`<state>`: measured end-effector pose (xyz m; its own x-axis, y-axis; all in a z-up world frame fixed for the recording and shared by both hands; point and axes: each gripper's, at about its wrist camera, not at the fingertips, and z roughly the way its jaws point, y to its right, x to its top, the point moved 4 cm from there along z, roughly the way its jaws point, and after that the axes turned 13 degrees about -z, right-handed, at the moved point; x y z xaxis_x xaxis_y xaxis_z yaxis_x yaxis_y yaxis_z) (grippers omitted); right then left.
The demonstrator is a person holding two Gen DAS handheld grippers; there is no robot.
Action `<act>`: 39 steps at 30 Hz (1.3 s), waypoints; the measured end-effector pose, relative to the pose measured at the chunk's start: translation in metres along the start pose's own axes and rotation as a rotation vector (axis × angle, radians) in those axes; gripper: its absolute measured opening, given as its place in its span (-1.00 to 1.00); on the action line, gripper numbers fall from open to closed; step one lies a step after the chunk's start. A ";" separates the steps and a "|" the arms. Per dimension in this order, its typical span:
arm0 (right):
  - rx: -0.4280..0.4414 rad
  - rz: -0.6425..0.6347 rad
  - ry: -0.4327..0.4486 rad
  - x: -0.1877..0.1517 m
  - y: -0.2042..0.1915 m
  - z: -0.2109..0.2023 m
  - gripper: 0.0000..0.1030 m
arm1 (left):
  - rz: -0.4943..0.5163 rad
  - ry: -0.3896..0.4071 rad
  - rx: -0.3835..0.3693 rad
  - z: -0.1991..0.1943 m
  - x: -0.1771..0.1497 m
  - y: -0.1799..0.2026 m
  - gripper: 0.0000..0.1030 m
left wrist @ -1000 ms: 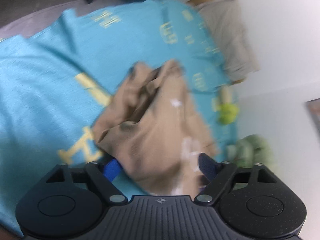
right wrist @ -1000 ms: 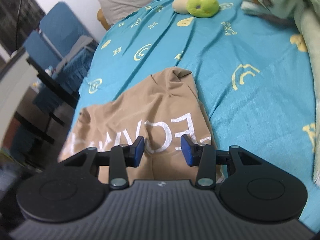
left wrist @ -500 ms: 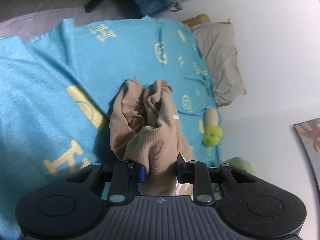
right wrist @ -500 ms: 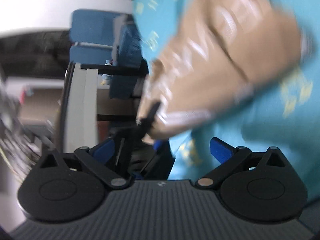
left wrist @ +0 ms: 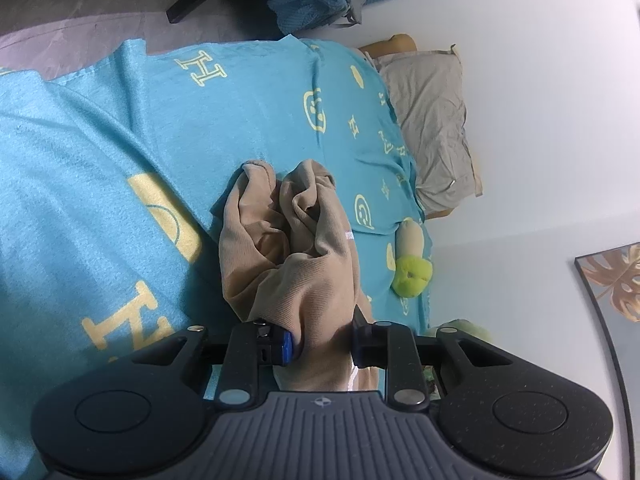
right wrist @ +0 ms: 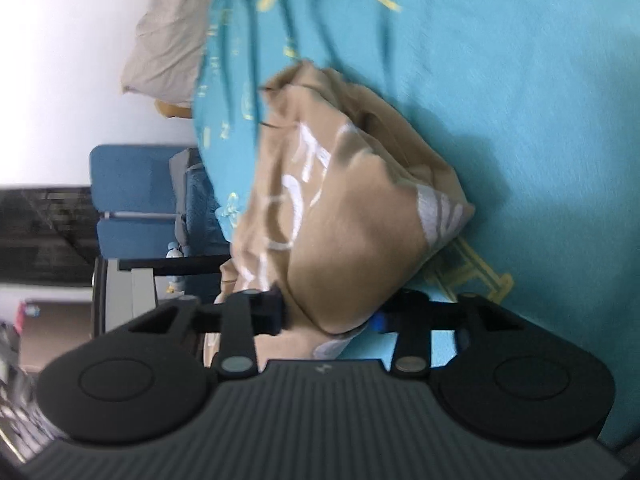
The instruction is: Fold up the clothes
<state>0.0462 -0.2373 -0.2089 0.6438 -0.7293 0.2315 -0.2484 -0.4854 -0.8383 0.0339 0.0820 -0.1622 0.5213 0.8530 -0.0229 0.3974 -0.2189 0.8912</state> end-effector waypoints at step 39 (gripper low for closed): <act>-0.416 -0.518 0.745 0.366 -0.051 -0.399 -0.45 | 0.517 -0.626 -0.316 0.286 -0.443 0.388 -0.44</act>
<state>0.0058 -0.6723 0.1159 0.1616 -0.4274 0.8895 -0.3910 -0.8553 -0.3399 0.1730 -0.5159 0.0641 0.9348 0.2454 0.2569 -0.1835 -0.2857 0.9406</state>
